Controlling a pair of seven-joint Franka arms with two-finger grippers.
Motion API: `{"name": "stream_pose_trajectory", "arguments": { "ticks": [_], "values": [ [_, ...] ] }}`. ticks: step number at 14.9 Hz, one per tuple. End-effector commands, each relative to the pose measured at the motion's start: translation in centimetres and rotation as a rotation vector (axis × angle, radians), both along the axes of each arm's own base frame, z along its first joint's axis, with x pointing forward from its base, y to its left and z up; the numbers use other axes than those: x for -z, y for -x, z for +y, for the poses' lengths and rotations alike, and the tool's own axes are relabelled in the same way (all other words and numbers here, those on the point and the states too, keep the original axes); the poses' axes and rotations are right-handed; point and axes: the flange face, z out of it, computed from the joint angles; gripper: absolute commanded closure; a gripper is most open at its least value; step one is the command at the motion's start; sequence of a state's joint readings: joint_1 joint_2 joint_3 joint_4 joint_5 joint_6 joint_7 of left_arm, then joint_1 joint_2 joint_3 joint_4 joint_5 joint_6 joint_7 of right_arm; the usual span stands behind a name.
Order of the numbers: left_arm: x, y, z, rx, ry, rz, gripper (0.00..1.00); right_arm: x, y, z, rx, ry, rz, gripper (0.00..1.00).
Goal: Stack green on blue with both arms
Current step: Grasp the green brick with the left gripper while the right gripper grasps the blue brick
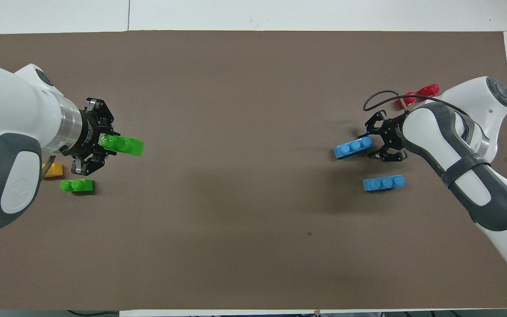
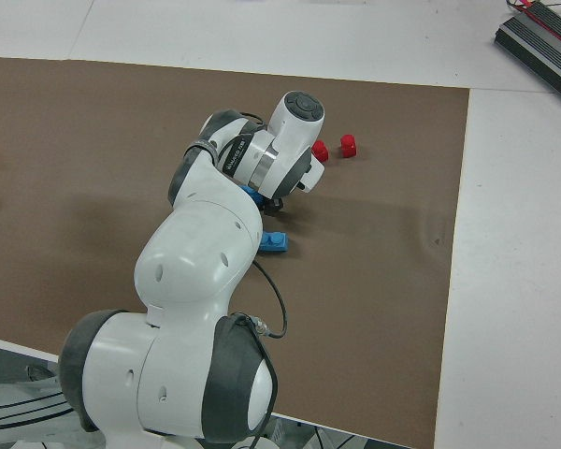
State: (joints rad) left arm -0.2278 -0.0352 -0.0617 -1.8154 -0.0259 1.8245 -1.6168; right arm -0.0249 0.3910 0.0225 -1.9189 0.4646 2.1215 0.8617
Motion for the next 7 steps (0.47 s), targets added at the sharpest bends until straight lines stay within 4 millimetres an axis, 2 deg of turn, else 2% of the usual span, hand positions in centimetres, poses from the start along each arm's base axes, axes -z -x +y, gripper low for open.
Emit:
{"name": "stream_pose_trajectory", "arguments": {
  "ticks": [1, 2, 3, 4, 5, 7],
  "values": [
    [-0.3, 1.1, -1.2, -0.033, 0.003, 0.028, 1.0, -0.5, 0.5, 0.1, -0.005, -0.03, -0.018, 0.65],
    [-0.3, 1.2, -1.4, -0.031, 0.003, 0.03, 1.0, -0.6, 0.5, 0.1, -0.007, -0.032, -0.014, 0.92],
    [-0.2, 1.4, -1.7, -0.025, 0.001, 0.035, 1.0, -0.7, 0.5, 0.3, -0.014, -0.035, -0.008, 1.0],
    [-0.3, 1.4, -1.7, -0.027, 0.0, 0.037, 1.0, -1.0, 0.4, 0.3, -0.02, -0.038, -0.009, 1.0],
    [-0.3, 1.6, -2.1, -0.037, 0.0, 0.038, 1.0, -4.1, -0.4, 2.5, -0.053, -0.069, -0.001, 1.0],
    [-0.3, 1.5, -2.1, -0.04, 0.001, 0.035, 1.0, -8.1, -0.6, 5.9, 0.02, -0.063, 0.026, 1.0]
  ]
}}
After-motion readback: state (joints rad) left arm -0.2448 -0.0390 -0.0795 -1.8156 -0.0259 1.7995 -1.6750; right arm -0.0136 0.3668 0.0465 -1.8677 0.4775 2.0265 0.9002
